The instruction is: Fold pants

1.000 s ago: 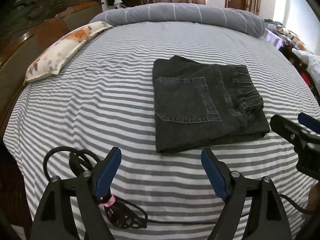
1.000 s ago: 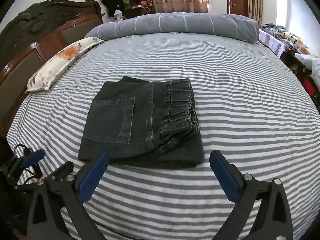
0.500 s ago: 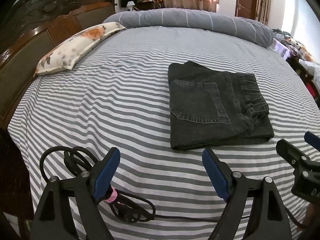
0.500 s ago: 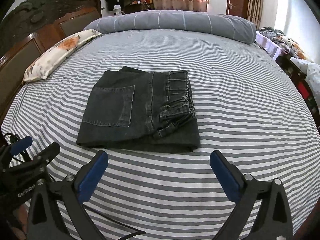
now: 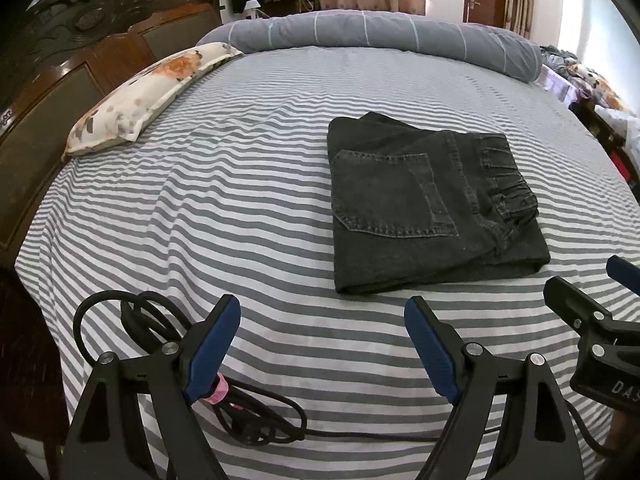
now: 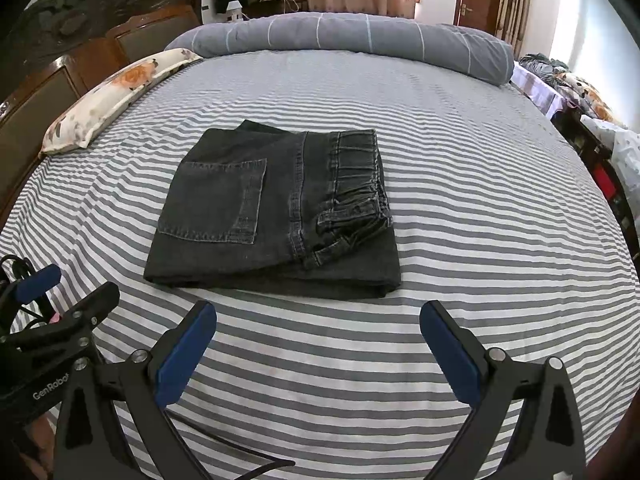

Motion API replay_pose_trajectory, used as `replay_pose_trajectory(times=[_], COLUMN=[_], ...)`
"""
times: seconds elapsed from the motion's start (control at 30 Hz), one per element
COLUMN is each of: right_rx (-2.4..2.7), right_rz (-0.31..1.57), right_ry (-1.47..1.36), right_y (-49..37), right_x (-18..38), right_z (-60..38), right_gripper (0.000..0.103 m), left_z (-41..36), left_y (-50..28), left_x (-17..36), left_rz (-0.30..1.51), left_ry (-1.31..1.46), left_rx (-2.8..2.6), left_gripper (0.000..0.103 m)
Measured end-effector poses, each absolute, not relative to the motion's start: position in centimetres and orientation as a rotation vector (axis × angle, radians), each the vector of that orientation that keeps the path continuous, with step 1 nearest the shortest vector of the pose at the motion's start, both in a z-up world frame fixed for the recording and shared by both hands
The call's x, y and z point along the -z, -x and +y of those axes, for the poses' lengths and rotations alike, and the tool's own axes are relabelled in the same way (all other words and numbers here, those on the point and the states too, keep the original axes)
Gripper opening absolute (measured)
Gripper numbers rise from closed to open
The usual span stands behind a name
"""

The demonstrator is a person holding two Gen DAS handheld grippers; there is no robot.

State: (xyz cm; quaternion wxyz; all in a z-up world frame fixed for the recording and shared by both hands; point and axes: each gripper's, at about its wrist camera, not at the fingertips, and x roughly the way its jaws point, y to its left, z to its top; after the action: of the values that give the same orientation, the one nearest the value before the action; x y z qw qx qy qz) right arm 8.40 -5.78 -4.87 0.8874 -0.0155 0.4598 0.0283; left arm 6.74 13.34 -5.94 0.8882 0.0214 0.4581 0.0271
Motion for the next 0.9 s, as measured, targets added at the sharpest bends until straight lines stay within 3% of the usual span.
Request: replay_pose_trajectory(times=[0.9], right_rx=[-0.062], right_rz=[0.992], right_ry=[0.051], right_y=[-8.5], right_x=[6.3], right_z=[-5.1], right_gripper=[0.101], left_z=[13.2], left_y=[-6.9], left_x=[6.5], left_rz=[0.966], left_ry=[-0.061], left_rx=[-0.070], left_gripper=[0.084])
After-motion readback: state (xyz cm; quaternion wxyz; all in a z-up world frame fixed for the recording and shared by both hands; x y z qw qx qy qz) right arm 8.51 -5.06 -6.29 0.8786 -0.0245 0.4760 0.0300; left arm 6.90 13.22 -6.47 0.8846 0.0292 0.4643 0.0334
